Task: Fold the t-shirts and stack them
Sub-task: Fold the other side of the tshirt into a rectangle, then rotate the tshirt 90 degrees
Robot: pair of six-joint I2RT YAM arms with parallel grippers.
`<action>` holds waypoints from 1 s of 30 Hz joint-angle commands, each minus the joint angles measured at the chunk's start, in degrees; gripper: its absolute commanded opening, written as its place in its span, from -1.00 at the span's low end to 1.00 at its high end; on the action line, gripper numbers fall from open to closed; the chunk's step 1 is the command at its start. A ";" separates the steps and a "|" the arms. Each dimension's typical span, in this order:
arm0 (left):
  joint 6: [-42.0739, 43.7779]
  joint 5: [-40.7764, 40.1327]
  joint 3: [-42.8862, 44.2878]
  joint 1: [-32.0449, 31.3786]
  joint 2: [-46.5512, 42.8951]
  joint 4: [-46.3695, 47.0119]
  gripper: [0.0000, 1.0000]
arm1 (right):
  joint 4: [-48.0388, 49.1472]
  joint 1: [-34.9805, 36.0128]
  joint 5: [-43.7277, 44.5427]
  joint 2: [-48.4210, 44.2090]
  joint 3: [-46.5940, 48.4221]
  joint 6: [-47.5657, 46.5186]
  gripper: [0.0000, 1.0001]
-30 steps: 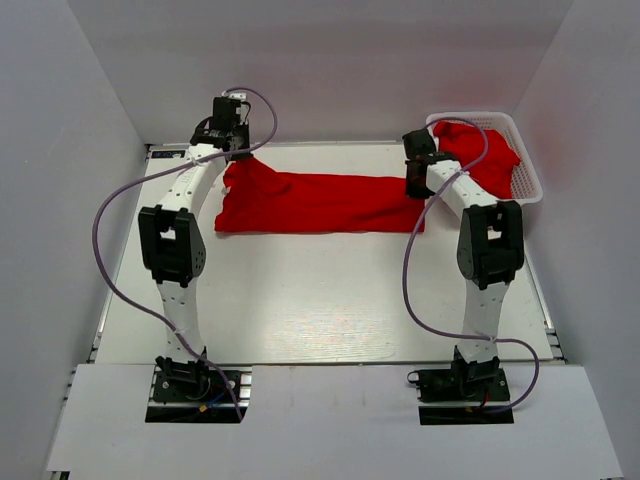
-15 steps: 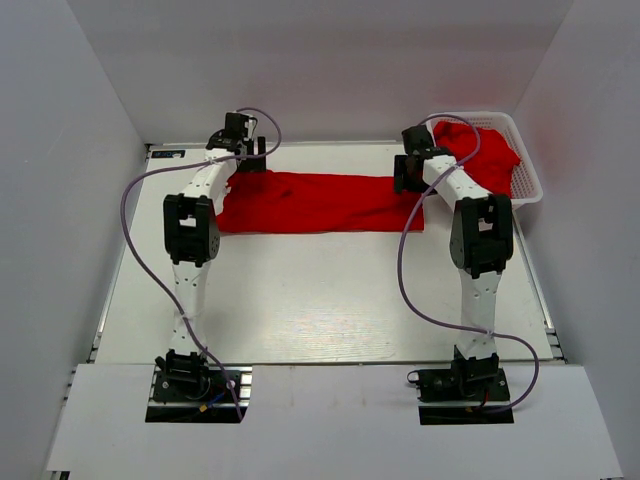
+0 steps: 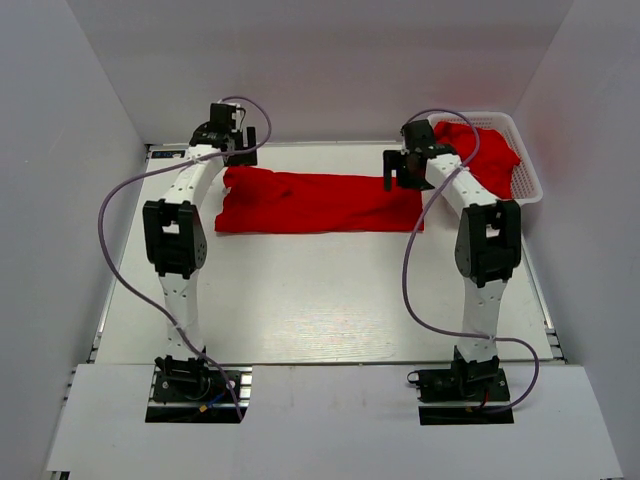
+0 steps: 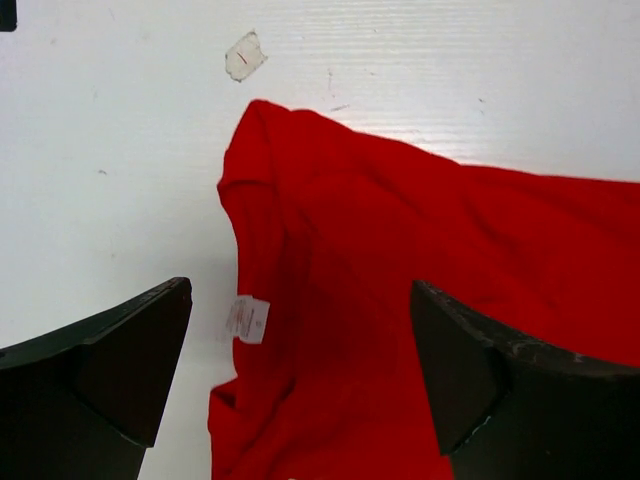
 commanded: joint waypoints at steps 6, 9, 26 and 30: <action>-5.19 10.74 -16.35 -0.97 -10.25 3.10 1.00 | 2.51 2.55 -10.04 -6.50 -7.11 -1.31 0.81; -7.57 12.86 -20.84 -0.97 -10.25 5.12 1.00 | 2.77 2.99 -13.32 -4.04 -6.58 -0.43 0.81; -11.35 8.73 -26.48 1.22 -3.75 2.15 1.00 | 10.15 -1.93 -8.15 -1.47 -23.26 8.71 0.81; -11.35 6.98 -24.37 1.75 -1.73 0.65 1.00 | 10.42 -3.07 -5.68 -3.32 -27.23 9.59 0.81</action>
